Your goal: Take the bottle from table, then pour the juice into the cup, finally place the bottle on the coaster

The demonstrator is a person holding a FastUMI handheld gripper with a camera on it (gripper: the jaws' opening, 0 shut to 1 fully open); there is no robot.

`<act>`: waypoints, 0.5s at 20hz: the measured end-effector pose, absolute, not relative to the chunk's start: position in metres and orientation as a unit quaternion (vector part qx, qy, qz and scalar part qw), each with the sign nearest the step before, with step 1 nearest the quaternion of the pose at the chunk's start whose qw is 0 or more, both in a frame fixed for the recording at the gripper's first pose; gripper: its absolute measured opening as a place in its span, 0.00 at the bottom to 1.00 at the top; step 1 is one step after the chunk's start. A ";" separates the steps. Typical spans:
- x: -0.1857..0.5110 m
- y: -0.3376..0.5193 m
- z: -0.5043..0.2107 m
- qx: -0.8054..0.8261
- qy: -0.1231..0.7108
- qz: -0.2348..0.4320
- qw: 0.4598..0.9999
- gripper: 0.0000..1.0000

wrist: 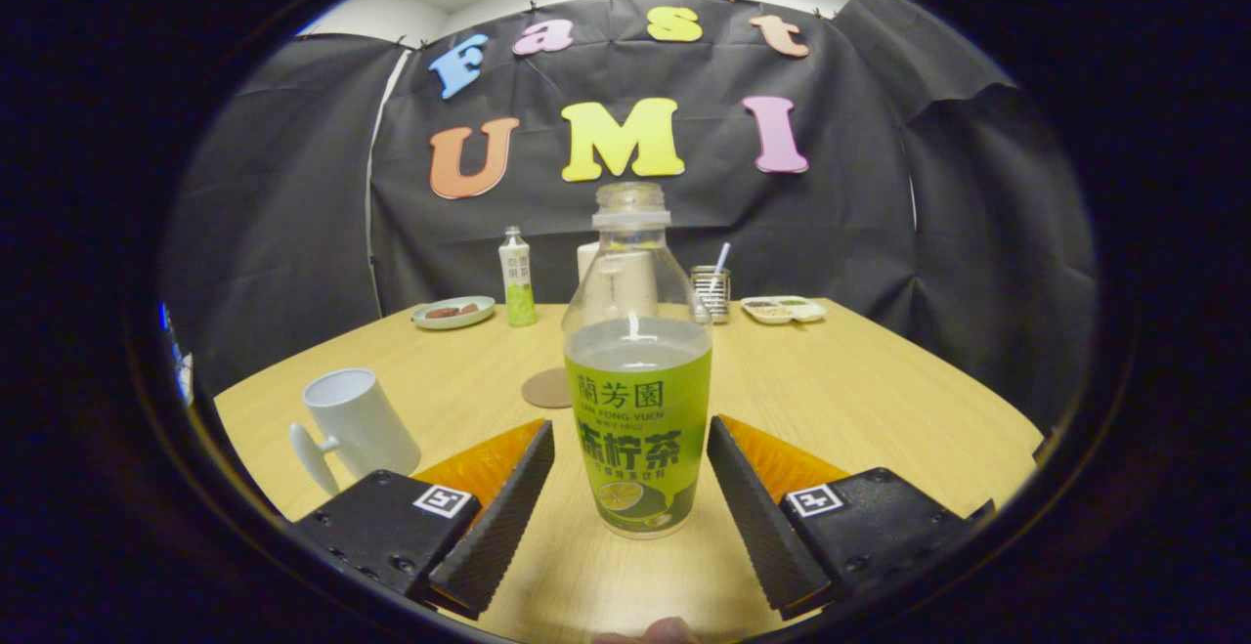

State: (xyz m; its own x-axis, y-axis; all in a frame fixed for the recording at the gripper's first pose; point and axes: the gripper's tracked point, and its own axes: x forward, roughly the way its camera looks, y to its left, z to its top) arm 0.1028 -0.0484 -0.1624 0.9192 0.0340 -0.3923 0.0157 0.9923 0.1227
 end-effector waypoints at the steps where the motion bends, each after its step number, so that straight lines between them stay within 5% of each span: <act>1: 0.106 -0.050 -0.163 0.066 0.203 0.002 0.977 1.00; 10: 0.117 -0.050 -0.146 0.094 0.172 -0.021 0.980 0.94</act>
State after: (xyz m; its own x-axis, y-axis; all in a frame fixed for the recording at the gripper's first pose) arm 0.1166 -0.0502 -0.1464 0.9398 -0.0093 -0.3415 0.0741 0.9814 0.1772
